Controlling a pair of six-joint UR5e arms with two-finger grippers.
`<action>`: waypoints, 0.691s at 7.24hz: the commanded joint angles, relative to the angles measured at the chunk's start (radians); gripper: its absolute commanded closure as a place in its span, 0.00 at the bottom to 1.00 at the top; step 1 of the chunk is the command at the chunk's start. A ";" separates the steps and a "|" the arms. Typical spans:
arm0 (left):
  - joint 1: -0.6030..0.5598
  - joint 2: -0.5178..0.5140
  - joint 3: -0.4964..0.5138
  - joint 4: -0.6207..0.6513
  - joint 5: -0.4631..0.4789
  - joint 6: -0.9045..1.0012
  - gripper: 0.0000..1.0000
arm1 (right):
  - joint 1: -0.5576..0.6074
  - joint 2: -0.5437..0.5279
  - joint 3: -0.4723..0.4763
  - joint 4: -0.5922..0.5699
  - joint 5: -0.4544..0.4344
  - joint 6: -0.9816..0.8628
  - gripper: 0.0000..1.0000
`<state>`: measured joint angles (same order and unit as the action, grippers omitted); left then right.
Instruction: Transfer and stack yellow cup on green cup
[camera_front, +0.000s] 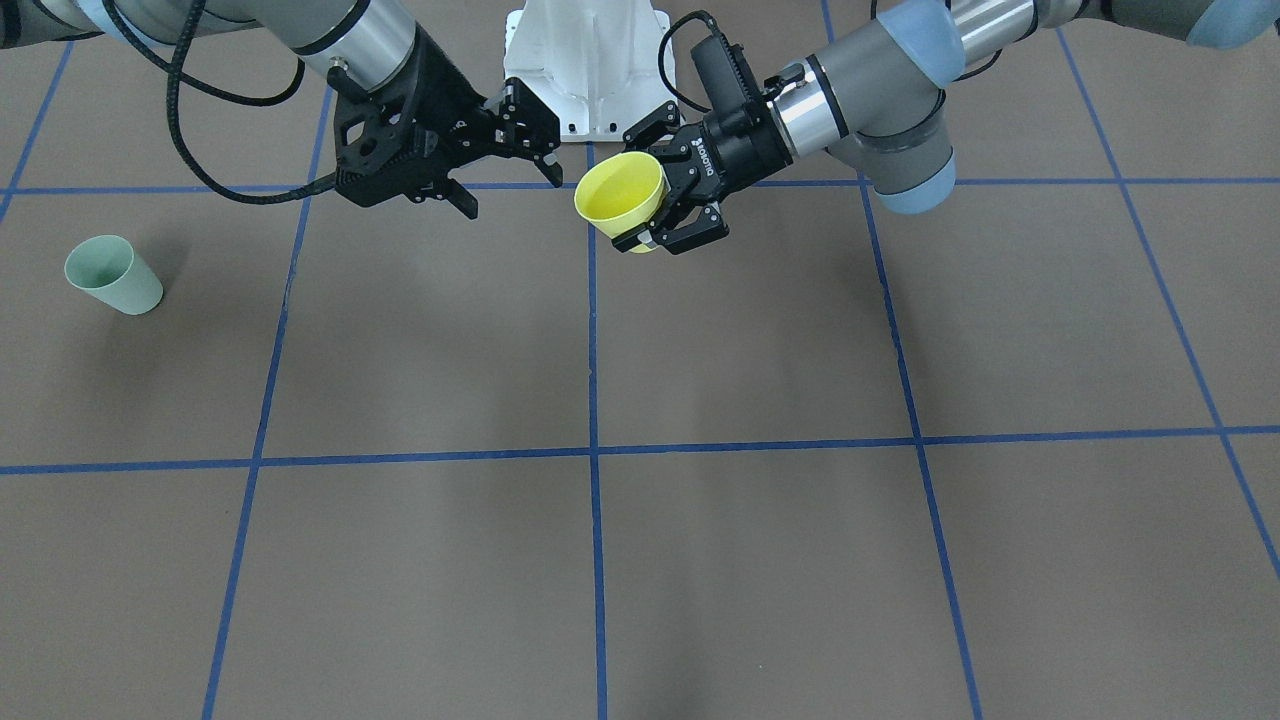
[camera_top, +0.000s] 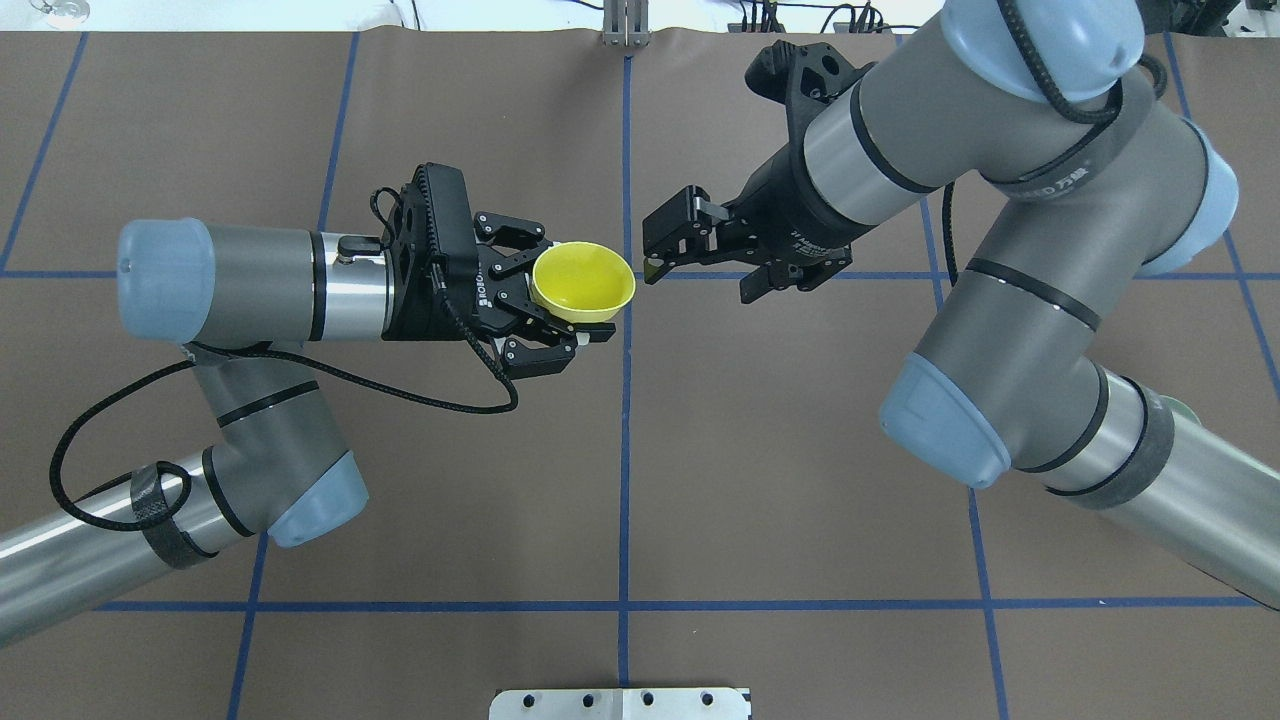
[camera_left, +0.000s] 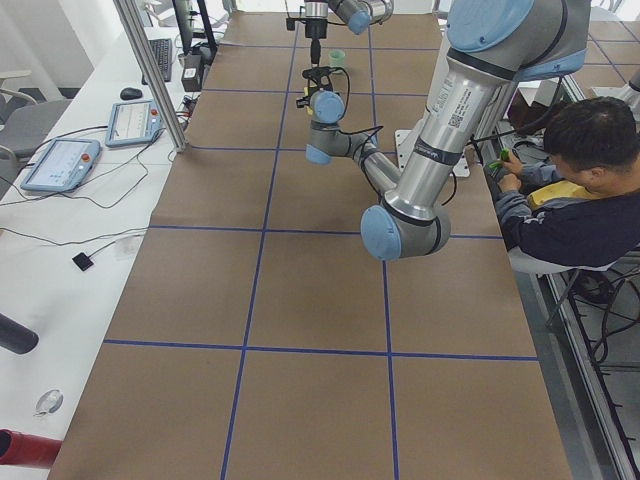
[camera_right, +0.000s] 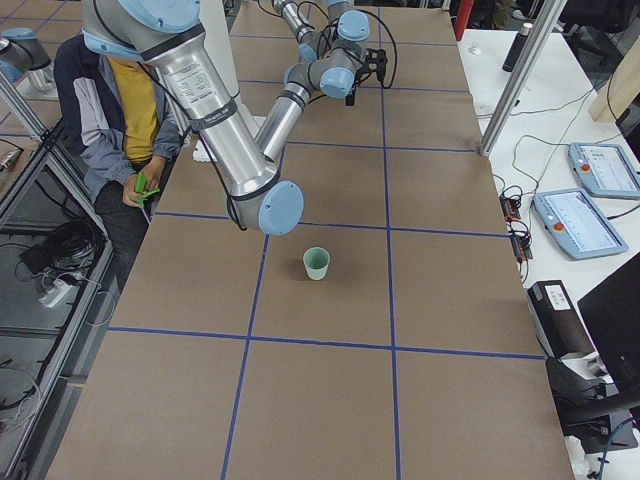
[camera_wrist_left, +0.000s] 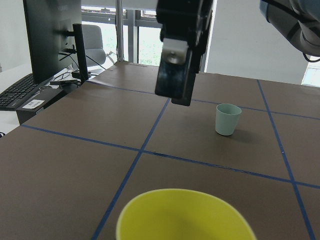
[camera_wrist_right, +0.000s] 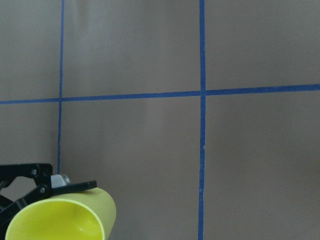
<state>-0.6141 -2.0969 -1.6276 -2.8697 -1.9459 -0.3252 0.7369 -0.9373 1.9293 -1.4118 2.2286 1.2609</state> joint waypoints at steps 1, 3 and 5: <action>0.000 0.000 0.002 0.000 0.005 0.000 0.94 | -0.049 0.025 0.000 -0.016 -0.064 0.002 0.00; 0.002 0.000 0.002 -0.008 0.010 -0.002 0.92 | -0.060 0.037 -0.004 -0.019 -0.067 0.011 0.00; 0.002 0.002 0.002 -0.030 0.022 -0.002 0.90 | -0.071 0.078 -0.015 -0.080 -0.067 0.011 0.00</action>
<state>-0.6123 -2.0955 -1.6253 -2.8892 -1.9322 -0.3265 0.6730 -0.8866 1.9211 -1.4521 2.1619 1.2708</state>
